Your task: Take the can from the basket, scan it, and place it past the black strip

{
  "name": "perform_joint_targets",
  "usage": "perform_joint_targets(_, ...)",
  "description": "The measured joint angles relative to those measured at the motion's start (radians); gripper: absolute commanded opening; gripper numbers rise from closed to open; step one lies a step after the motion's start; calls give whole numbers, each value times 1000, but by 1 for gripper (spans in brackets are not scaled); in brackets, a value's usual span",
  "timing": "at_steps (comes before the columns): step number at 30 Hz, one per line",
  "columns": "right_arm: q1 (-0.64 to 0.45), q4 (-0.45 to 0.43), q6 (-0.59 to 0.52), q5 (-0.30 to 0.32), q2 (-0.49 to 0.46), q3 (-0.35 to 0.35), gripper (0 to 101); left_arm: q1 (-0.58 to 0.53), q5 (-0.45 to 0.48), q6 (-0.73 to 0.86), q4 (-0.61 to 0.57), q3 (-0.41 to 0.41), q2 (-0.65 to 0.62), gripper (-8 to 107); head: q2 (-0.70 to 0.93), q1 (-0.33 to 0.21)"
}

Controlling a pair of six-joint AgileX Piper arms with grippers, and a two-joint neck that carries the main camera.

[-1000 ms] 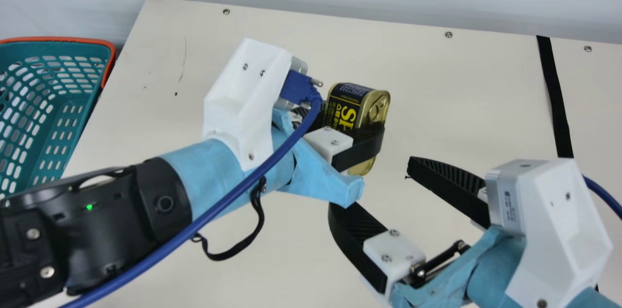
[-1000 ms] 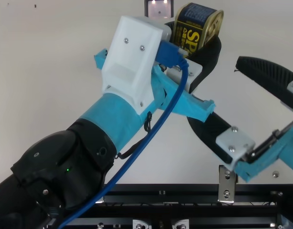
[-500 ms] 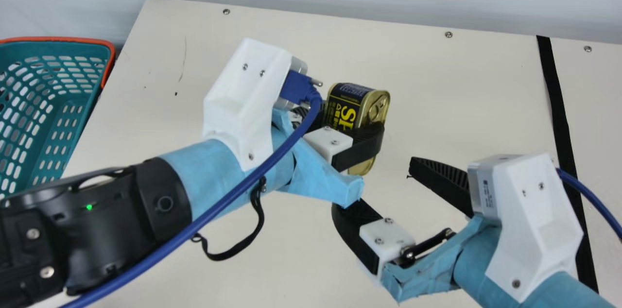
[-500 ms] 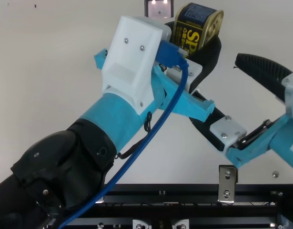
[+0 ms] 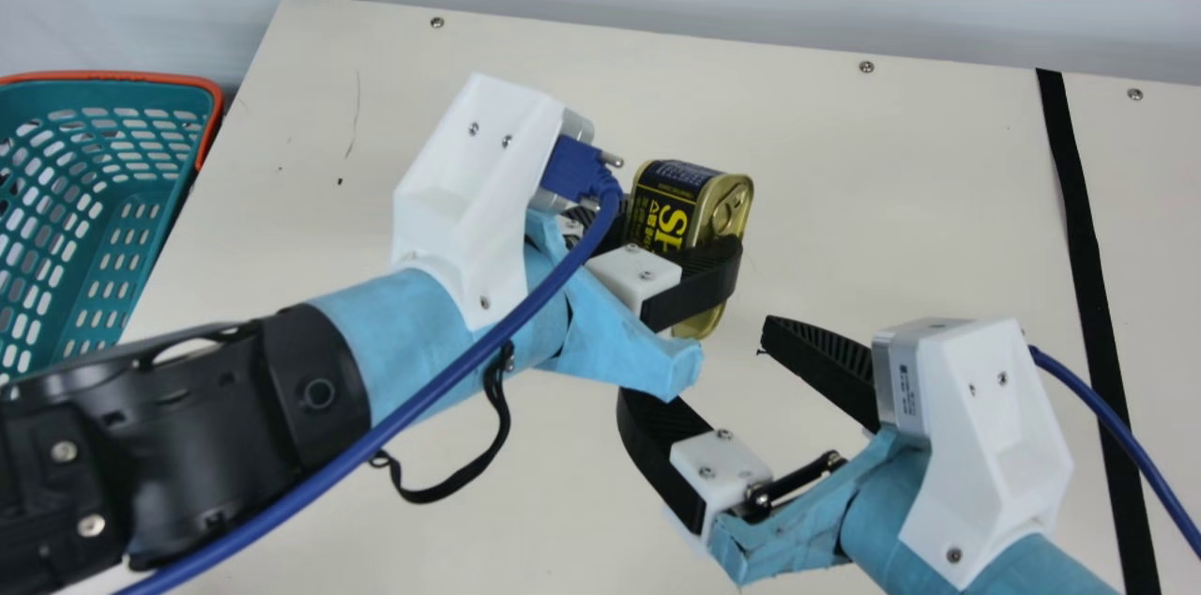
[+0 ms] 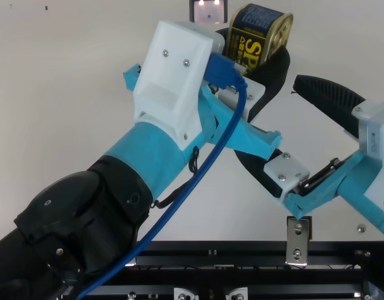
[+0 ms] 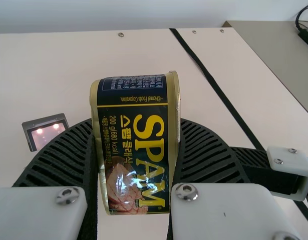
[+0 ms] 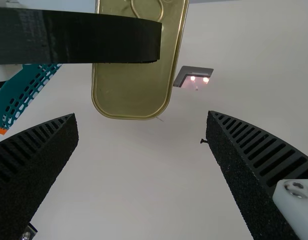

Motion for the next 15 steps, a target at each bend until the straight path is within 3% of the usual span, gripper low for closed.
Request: perform_joint_targets(15,21,70,-40,-85,69,-33,101,0,0,0,0,0,0,10,0,0)
